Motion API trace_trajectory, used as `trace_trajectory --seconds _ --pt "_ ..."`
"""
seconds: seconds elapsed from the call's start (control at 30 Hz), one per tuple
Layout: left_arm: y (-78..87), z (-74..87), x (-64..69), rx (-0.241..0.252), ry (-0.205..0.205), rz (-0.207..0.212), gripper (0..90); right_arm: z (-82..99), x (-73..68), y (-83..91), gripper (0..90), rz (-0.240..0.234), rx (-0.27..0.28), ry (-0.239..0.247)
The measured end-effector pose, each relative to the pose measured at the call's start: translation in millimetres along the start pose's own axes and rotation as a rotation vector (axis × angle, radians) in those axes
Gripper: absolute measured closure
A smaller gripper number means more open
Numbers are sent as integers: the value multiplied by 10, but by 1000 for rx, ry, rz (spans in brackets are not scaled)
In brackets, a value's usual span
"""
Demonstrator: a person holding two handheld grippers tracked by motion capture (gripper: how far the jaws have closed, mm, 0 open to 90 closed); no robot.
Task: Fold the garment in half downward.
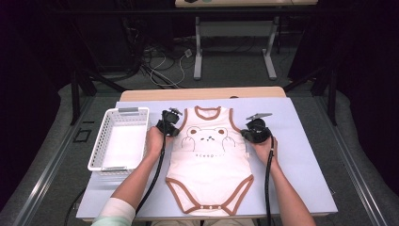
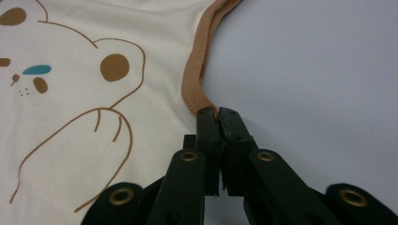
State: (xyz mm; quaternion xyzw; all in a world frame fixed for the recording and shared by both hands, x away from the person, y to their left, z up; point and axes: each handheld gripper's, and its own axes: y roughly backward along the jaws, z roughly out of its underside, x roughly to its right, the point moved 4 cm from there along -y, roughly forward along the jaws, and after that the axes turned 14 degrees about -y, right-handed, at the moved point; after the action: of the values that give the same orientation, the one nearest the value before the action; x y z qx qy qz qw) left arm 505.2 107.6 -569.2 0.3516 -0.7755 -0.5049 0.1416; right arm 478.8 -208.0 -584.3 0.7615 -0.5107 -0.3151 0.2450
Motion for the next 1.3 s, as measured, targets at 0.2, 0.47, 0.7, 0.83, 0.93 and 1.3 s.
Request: trace_trajectory --seconds 0.2,0.47,0.7,0.83,0.93,1.3 --pt "133 -6 6 69 5 -16 872 -26 -13 75 875 2 27 16" --pt "264 -2 -11 113 2 -19 872 -86 -49 182 876 -4 88 37" --pt "330 15 -19 143 -2 -7 872 -137 -73 282 876 -17 127 47" --pt "364 39 -30 152 -2 3 872 -150 -87 329 875 -30 135 50" --pt "392 55 -29 159 -5 9 872 -150 -96 366 875 -38 135 57" --pt "513 111 0 177 -32 30 872 -129 -116 468 874 -66 136 67"
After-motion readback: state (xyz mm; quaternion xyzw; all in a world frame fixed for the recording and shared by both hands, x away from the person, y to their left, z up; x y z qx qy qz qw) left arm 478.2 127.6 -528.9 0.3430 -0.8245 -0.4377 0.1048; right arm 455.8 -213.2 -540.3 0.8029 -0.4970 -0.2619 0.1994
